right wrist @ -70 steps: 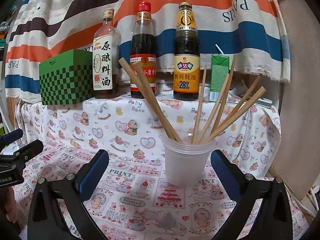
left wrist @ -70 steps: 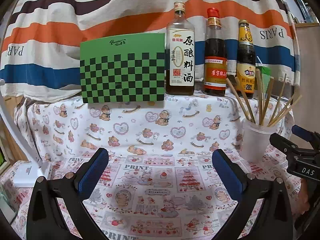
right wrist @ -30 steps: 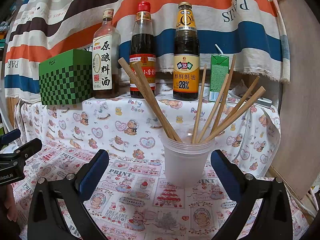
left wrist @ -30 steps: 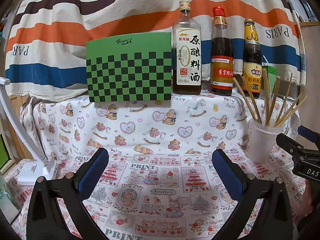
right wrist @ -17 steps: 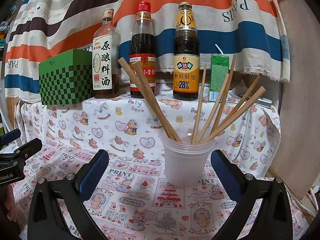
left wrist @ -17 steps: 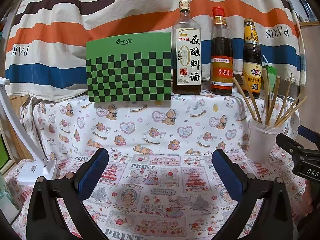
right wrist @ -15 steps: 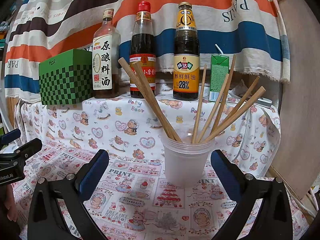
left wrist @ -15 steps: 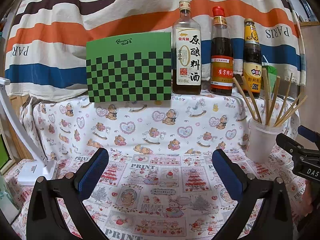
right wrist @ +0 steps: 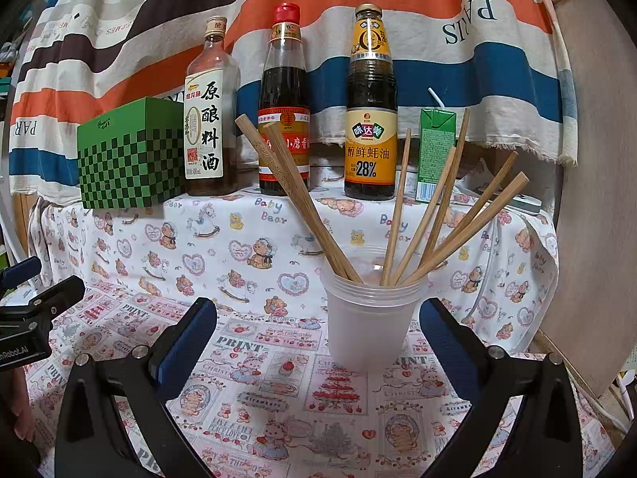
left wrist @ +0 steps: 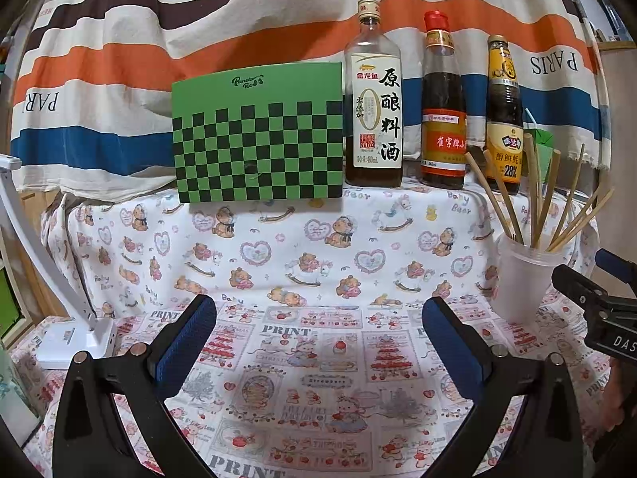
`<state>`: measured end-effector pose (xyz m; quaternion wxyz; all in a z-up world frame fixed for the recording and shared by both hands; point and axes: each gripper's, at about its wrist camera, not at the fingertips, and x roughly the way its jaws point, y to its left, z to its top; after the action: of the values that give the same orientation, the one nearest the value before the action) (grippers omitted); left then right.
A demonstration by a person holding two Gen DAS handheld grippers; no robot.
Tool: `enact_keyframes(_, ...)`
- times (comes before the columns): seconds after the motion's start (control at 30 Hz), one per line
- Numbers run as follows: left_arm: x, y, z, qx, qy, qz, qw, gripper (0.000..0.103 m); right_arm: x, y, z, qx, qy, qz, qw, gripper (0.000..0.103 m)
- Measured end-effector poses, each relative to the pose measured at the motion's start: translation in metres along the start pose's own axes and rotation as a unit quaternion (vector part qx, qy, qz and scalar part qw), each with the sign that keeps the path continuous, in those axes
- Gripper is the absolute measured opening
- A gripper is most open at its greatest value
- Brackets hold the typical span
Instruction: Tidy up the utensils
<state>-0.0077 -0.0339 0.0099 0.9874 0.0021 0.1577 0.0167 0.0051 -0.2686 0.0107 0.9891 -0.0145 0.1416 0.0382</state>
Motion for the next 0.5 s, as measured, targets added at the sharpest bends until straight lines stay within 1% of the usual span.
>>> enact_keyframes(0.5,-0.0008,0.0,-0.0001,0.001,0.002,0.0,1.0,0.103,0.0,-0.0005,0.0,0.0,0.0,0.001,1.0,0.103)
